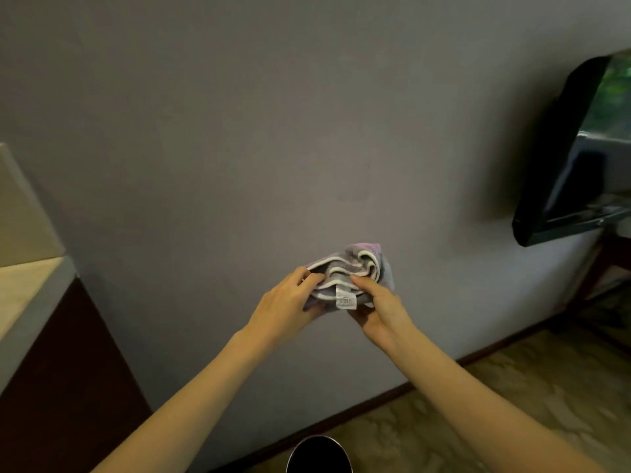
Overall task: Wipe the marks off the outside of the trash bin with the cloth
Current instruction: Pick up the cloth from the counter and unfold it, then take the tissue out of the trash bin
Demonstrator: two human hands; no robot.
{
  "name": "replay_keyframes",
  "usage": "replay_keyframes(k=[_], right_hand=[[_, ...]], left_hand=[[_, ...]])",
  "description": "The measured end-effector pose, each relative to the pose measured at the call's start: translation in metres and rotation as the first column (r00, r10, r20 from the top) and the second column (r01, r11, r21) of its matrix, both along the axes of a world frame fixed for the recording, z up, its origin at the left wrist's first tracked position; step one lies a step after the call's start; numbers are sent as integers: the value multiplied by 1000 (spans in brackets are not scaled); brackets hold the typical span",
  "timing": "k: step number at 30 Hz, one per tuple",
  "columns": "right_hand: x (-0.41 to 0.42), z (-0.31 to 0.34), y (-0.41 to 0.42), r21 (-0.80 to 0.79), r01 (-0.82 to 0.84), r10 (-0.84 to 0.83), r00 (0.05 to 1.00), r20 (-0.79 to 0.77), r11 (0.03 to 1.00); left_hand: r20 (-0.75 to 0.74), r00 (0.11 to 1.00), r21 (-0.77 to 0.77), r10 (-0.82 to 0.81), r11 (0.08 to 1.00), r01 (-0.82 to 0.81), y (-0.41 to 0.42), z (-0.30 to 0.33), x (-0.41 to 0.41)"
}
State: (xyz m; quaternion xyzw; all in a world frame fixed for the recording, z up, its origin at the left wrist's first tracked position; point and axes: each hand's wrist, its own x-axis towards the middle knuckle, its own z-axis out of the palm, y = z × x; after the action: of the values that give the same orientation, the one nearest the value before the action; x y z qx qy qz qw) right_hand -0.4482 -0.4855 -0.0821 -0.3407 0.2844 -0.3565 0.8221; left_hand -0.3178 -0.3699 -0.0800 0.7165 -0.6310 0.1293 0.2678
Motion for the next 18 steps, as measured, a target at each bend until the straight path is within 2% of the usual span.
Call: replay_keyframes(k=[6,11,18], right_hand=[[-25,-47,-12,50,89,-80,985,-154,995],[-34,-86,-10,83,144,-121,964,-236,986],[-50,-141,-4,133,201,-155,944,-291,971]], left_hand=[[-161,984,69,-70,994,82,-12,-50,-15],[-297,954,110,-43,991,79,-5,-90,-22],[-564,820,221,98,975,36,20,-154,-18]])
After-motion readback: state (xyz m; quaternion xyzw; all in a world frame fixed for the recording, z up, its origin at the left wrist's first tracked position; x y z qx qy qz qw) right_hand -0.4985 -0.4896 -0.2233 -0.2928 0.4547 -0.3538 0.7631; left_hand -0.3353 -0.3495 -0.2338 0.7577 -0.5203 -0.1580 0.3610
